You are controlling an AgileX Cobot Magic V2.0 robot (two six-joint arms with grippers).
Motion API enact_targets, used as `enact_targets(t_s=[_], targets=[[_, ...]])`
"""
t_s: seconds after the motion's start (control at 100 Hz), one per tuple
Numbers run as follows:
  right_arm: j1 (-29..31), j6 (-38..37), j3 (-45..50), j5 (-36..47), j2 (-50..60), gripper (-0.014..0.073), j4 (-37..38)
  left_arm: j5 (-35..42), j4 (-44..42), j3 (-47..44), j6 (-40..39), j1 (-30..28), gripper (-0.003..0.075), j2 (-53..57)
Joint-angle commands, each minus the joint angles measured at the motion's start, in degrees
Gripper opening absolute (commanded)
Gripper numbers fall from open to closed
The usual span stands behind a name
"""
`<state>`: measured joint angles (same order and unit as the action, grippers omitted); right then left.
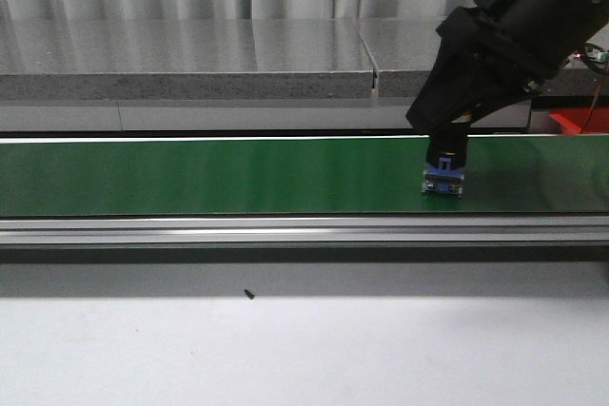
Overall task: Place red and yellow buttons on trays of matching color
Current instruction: 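Carry the yellow button toward the yellow tray with the right gripper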
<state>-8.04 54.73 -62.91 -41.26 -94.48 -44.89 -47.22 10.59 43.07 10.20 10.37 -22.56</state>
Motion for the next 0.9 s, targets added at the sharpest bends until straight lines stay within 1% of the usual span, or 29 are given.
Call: enact_targets(t_s=[0.0, 0.05, 0.25, 0.49, 0.62, 0.73, 0.89], targets=[[0.0, 0.9, -1.5, 0.4, 2.1, 0.0152, -2.5, 3.9, 1.1, 1.3, -0.5, 0.4, -0.0019, -0.5], [0.0, 0.9, -1.5, 0.4, 2.3, 0.0136, -2.5, 3.9, 1.1, 1.3, -0.5, 0.4, -0.0019, -0.5], [0.2, 0.8, -1.5, -1.6, 5.1, 0.0135, -2.4, 3.9, 1.1, 1.3, -0.5, 0.4, -0.0019, -0.5], [2.4, -2.7, -1.5, -1.3, 11.9, 0.0129, -0.5, 3.9, 1.1, 1.3, -0.5, 0.4, -0.0019, -0.5], [5.0, -7.5, -1.5, -1.4, 15.6, 0.0129, 3.5, 3.9, 1.1, 1.3, -0.5, 0.4, -0.0019, -0.5], [8.3, -13.1, -1.5, -2.3, 18.4, 0.0129, 8.2, 3.9, 1.1, 1.3, -0.5, 0.4, -0.0019, -0.5], [13.0, -18.9, -1.5, -4.2, 21.7, 0.0129, 13.8, 3.9, 1.1, 1.3, -0.5, 0.4, -0.0019, -0.5]])
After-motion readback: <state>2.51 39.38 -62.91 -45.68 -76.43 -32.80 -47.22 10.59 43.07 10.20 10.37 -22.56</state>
